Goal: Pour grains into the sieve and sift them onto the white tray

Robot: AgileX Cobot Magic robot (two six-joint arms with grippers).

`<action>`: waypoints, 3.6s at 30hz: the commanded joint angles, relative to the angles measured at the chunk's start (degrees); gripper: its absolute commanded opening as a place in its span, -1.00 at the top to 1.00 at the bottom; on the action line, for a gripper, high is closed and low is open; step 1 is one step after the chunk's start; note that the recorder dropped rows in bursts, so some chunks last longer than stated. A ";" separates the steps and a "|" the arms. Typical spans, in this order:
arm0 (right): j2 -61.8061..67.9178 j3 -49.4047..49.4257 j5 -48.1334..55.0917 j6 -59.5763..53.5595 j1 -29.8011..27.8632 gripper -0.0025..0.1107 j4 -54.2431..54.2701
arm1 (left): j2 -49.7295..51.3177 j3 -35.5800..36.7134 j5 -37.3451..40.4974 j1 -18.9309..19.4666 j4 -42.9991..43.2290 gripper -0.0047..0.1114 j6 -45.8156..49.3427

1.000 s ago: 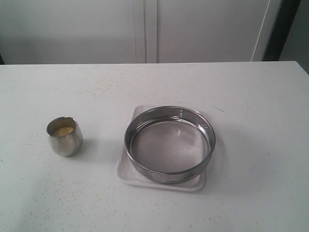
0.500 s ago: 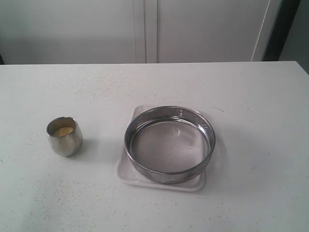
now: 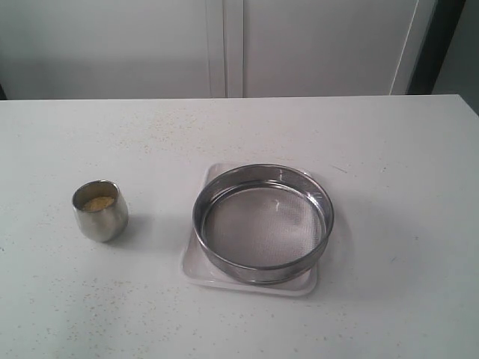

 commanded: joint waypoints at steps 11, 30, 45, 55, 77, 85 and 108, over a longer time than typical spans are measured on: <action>-0.32 0.32 -0.82 0.14 -0.33 0.96 0.16 | 23.49 -6.03 -3.60 -0.03 -0.34 0.92 -0.13; -0.32 0.32 -0.82 0.14 -0.33 0.96 0.16 | 45.14 -2.34 -15.85 -0.03 2.53 0.92 -2.79; -0.32 0.32 -0.82 0.14 -0.33 0.96 0.16 | 58.35 1.43 -32.71 -0.03 24.74 0.92 -11.89; -0.32 0.32 -0.82 0.14 -0.33 0.96 0.16 | 70.62 1.43 -45.73 -0.03 27.23 0.92 -15.94; -0.32 0.32 -0.82 0.14 -0.33 0.96 0.16 | 85.88 1.31 -51.64 -0.03 29.61 0.80 -10.48; -0.32 0.32 -0.82 0.14 -0.33 0.96 0.16 | 85.88 1.31 -51.64 -0.03 31.20 -0.90 -10.48; -0.32 0.32 -0.82 0.14 -0.33 0.96 0.16 | 89.46 -3.98 -51.64 -0.03 34.14 -0.89 -10.75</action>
